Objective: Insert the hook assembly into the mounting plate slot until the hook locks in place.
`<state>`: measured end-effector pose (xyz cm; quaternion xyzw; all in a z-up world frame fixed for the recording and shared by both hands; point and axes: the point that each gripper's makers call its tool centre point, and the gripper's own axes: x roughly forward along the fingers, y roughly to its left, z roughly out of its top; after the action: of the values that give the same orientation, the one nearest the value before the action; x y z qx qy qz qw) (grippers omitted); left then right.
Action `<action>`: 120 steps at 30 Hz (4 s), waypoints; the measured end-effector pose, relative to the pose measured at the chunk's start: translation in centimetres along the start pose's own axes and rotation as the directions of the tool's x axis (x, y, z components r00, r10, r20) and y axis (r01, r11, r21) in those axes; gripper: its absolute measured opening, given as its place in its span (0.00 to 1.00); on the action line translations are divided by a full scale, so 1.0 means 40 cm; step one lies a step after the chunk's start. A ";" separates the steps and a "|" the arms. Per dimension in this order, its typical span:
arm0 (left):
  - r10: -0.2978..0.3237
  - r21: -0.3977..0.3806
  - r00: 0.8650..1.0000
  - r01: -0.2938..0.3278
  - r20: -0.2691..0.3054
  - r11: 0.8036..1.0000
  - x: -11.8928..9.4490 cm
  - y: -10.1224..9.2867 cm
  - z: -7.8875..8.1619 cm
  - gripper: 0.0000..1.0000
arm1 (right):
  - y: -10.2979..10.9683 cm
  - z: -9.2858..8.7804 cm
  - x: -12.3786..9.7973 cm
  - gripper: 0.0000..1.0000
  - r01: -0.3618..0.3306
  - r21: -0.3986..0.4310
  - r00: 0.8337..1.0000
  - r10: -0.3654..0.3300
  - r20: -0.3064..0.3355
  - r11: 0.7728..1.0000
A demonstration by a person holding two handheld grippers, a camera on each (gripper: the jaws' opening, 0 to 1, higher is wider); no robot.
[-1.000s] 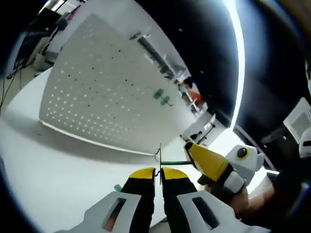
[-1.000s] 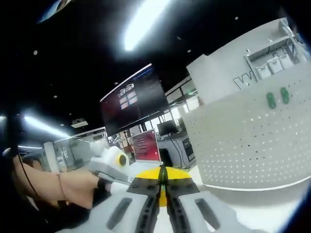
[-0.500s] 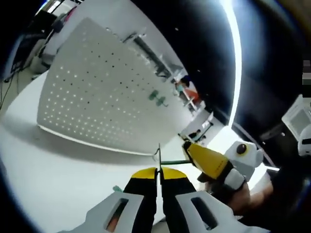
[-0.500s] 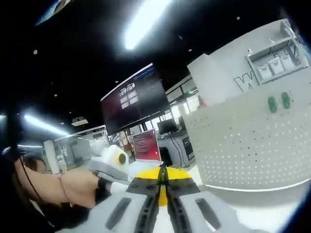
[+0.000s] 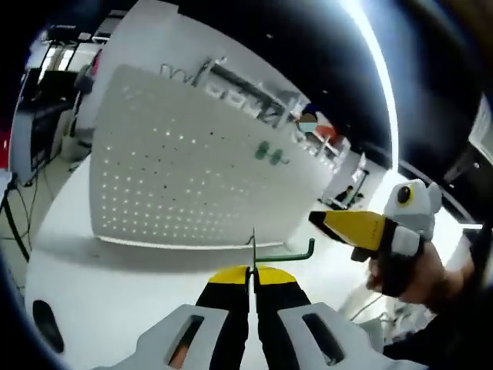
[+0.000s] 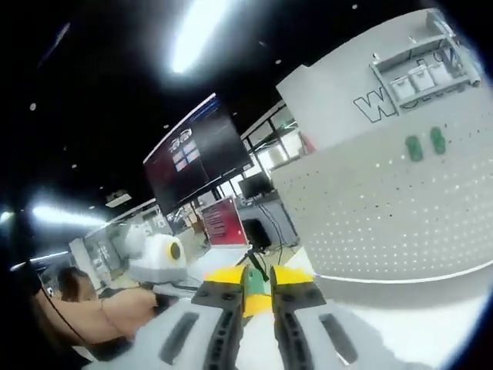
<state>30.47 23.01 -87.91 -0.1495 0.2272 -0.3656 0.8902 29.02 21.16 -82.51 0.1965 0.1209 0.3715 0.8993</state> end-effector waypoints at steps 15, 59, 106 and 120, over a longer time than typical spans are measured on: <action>-0.015 0.200 1.000 0.015 0.000 0.980 0.035 -0.050 0.007 0.01 | -0.022 -0.042 0.000 0.10 0.034 0.066 0.999 -0.033 -0.019 0.997; -0.033 0.318 0.999 0.022 0.030 0.948 0.026 -0.038 0.025 0.64 | -0.096 -0.018 -0.003 0.00 0.040 0.016 0.999 -0.040 -0.003 0.999; -0.069 0.216 0.997 0.062 0.025 0.974 0.047 -0.022 -0.007 0.97 | -0.404 0.152 -0.034 0.00 0.412 -0.183 0.901 -0.368 0.230 0.893; -0.043 0.213 0.998 0.033 0.041 0.976 0.038 0.007 0.013 0.97 | -0.548 0.245 -0.091 0.00 0.546 -0.210 0.823 -0.472 0.315 0.811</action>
<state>31.87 22.18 -88.03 -0.0663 0.1636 -0.4012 0.8988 43.67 1.80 -83.20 0.0672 0.0000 0.1012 0.9926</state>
